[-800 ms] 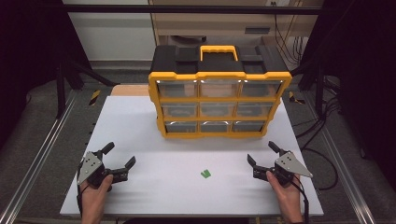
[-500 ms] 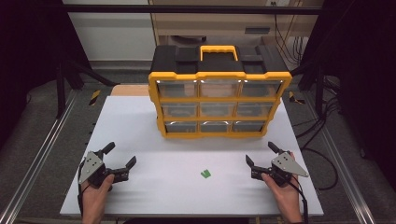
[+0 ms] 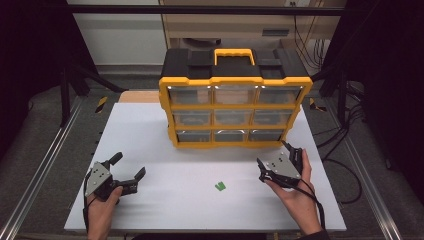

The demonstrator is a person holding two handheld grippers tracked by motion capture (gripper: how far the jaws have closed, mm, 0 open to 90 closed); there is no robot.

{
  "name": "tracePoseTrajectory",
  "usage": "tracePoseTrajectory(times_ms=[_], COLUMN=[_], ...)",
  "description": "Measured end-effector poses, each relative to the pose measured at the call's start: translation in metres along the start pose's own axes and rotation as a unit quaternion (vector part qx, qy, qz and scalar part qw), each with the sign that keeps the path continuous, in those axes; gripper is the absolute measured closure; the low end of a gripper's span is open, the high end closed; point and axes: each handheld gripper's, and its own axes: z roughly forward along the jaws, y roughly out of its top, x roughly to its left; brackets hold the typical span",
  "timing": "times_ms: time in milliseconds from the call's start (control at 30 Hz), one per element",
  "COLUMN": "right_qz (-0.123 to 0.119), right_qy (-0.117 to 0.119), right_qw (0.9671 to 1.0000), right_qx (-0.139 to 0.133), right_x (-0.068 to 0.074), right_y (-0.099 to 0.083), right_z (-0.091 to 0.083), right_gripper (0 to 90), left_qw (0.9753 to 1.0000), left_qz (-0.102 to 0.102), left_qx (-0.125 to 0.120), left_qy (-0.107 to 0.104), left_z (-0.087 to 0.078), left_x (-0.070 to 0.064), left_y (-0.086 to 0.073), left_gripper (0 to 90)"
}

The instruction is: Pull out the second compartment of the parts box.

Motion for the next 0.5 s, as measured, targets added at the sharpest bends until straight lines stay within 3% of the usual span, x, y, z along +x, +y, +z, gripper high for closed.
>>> tracePoseTrajectory(times_ms=[33, 67, 100, 300, 333, 367, 500], right_qz=[-0.016, -0.016, -0.037, -0.089, -0.089, -0.110, -0.139], right_qy=[-0.006, -0.006, -0.013, -0.028, -0.028, -0.033, -0.043], right_qw=[0.9998, 0.9998, 0.9992, 0.9957, 0.9957, 0.9933, 0.9894], right_qx=[0.004, 0.004, 0.006, 0.006, 0.006, 0.006, 0.004], right_x=[-0.001, -0.001, -0.004, -0.009, -0.009, -0.009, -0.009], right_y=[0.006, 0.006, 0.015, 0.039, 0.039, 0.048, 0.060], right_z=[0.001, 0.001, 0.002, 0.005, 0.005, 0.006, 0.006], right_gripper=[8.2, 8.2, 8.8, 9.1, 9.1, 9.0, 9.8], left_qw=[1.0000, 1.0000, 1.0000, 1.0000, 1.0000, 1.0000, 1.0000], left_qz=[0.001, 0.001, 0.001, 0.003, 0.003, 0.003, 0.003], left_qx=[0.000, 0.000, 0.001, 0.001, 0.001, 0.002, 0.002], left_qy=[0.000, 0.000, 0.000, 0.000, 0.000, 0.001, 0.000], left_z=[0.000, 0.000, 0.000, 0.000, 0.000, 0.001, 0.001], left_x=[0.000, 0.000, 0.000, -0.001, -0.001, -0.001, -0.001], left_y=[0.000, 0.000, 0.000, 0.000, 0.000, 0.000, 0.000], left_gripper=[1.0, 1.0, 1.0, 1.0, 1.0, 0.9, 0.9])
